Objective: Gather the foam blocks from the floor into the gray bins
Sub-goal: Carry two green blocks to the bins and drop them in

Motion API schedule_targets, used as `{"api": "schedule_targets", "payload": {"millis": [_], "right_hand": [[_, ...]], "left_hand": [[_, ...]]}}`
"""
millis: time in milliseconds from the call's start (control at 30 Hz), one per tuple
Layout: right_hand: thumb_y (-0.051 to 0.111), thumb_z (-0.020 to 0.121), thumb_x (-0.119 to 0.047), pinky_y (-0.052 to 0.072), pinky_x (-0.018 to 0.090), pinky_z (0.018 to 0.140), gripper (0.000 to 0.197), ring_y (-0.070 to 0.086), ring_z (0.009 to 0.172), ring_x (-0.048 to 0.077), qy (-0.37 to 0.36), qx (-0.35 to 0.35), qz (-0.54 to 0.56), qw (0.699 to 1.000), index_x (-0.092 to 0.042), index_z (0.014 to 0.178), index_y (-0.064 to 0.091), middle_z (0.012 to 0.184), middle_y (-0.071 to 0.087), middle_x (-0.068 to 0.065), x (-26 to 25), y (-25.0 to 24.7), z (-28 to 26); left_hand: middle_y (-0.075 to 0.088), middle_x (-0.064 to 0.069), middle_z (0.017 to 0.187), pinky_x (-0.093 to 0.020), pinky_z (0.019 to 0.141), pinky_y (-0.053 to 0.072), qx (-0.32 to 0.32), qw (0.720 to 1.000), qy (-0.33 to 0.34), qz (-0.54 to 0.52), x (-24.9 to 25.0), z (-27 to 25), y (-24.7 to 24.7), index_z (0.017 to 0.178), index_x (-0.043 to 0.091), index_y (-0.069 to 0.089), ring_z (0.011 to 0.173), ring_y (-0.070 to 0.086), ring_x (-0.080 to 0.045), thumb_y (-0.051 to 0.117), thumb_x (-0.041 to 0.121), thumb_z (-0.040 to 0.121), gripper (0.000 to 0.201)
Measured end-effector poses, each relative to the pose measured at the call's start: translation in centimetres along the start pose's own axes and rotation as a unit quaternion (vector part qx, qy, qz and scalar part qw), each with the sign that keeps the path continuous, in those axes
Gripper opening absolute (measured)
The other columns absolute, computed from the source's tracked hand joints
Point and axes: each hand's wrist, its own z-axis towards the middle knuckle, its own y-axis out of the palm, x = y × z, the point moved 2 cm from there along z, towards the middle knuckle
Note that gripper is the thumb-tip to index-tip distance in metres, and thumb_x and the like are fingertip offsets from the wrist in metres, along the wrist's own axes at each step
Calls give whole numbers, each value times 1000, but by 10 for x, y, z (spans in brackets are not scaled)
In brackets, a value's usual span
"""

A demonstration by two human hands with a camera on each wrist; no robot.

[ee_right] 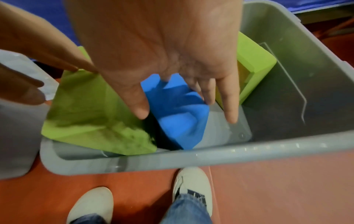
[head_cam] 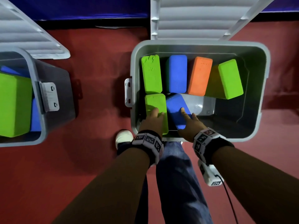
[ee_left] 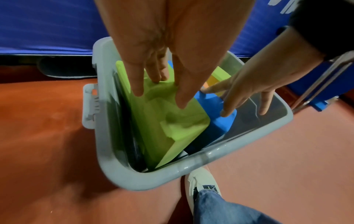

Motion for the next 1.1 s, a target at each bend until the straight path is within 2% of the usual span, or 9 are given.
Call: {"api": "schedule_targets", "payload": {"millis": [133,267,367,500,633,700,800,967,1100], "right_hand": [[56,85,-26,44,39,97,94,42,130,39,23,-30,-9,999,-46,146,-14,159,-6,8,1,3,19],[55,83,-29,45,45,98,95,42,128,42,19,-30,-23,999,-45,146,-14,158,-1,10,4,7,39],[57,83,-30,44,39,93,93,44,126,39,5,-17,-3,1000,-43,147,-10,156,11,11,7,5,39],[53,88,-20,35,30,100,71,43,128,31,-22,90,99,991,-26,151,19,147,33,14,24,-8,9],[56,89,-23,36,26,94,51,49,120,28,-9,126,199,972,-20,139,44,136,47,14,43,-10,-43],[59,88,-25,38,26,88,43,54,114,29,7,126,244,962,-18,130,53,127,56,14,47,-10,-69],[59,89,-20,41,31,91,34,56,112,31,23,177,321,930,-12,122,59,121,62,15,48,-7,-108],[57,89,-19,47,40,93,7,61,99,31,44,230,476,848,-22,95,58,99,63,10,34,37,-166],[58,89,-23,44,30,90,27,56,90,18,86,255,562,782,-19,116,59,98,60,1,38,100,-217]], "left_hand": [[29,-12,144,-37,93,43,-49,998,-2,26,-2,17,9,138,19,38,119,49,-33,48,12,93,47],[54,-18,123,-38,94,40,-30,997,19,61,-1,35,14,123,16,43,110,54,-33,37,36,98,33],[56,-19,120,-44,102,35,-48,994,19,97,2,41,20,123,15,41,110,54,-34,33,39,99,35],[35,-12,144,-37,92,39,-102,984,-9,143,13,28,17,138,16,37,124,46,-31,48,23,95,45],[35,-12,146,-37,106,35,-116,981,-42,151,26,1,-23,138,16,43,132,38,-30,55,27,91,50],[35,-8,148,-37,110,31,-76,987,-26,143,38,-18,-49,140,18,40,134,36,-28,53,31,91,52],[41,0,144,-33,106,23,3,993,25,117,55,-47,-81,137,25,44,131,40,-22,52,30,92,45],[45,-7,140,-28,100,33,-14,983,103,150,64,-98,-99,136,21,46,127,45,-26,53,29,93,44],[51,-11,133,-32,97,38,-68,962,161,211,67,-143,-83,133,21,48,119,51,-29,55,29,91,43]]}}
